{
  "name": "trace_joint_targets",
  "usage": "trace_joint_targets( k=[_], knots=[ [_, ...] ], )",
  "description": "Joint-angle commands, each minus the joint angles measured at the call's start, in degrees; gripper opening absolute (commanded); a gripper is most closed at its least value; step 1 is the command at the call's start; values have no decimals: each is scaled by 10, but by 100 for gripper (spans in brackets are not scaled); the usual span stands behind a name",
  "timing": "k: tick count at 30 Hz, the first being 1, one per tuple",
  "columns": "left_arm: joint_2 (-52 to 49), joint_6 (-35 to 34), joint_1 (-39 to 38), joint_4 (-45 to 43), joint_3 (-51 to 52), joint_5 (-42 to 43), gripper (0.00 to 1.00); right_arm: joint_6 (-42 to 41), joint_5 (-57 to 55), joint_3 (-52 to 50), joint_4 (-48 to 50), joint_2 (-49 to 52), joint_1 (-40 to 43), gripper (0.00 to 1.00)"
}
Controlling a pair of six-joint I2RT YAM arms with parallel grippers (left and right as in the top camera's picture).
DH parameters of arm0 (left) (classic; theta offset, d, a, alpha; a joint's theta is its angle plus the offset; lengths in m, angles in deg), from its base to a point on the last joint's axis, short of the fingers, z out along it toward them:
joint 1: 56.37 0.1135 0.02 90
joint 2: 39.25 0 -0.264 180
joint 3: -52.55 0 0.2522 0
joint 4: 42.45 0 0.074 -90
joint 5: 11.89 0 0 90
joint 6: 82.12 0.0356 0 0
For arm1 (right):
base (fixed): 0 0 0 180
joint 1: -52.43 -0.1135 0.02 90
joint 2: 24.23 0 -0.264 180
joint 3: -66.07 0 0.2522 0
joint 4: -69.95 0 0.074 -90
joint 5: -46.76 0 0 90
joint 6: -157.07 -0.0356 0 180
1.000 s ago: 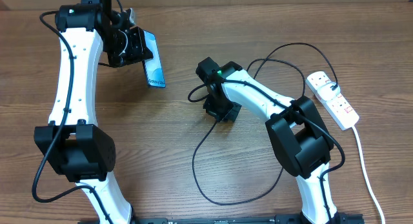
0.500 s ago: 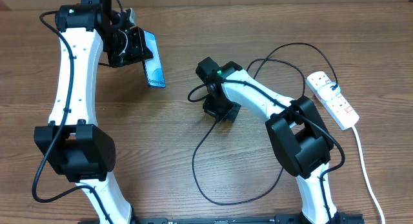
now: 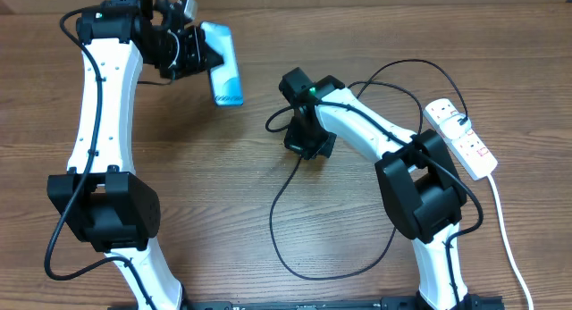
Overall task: Plug charger to phone and switch on socket
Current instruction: 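Lift the plug with the right gripper while the left turns the phone flat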
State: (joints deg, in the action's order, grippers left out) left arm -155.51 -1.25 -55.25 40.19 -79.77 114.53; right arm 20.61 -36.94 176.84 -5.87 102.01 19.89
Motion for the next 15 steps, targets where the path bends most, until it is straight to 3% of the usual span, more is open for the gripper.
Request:
trace_joint_targets(
  k=[1, 15],
  knots=[
    [12, 23, 2, -39, -8, 159, 5, 76, 29, 32, 2, -81, 2, 4],
    [12, -18, -1, -215, -8, 459, 4, 210, 69, 33, 3, -311, -55, 4]
  ],
)
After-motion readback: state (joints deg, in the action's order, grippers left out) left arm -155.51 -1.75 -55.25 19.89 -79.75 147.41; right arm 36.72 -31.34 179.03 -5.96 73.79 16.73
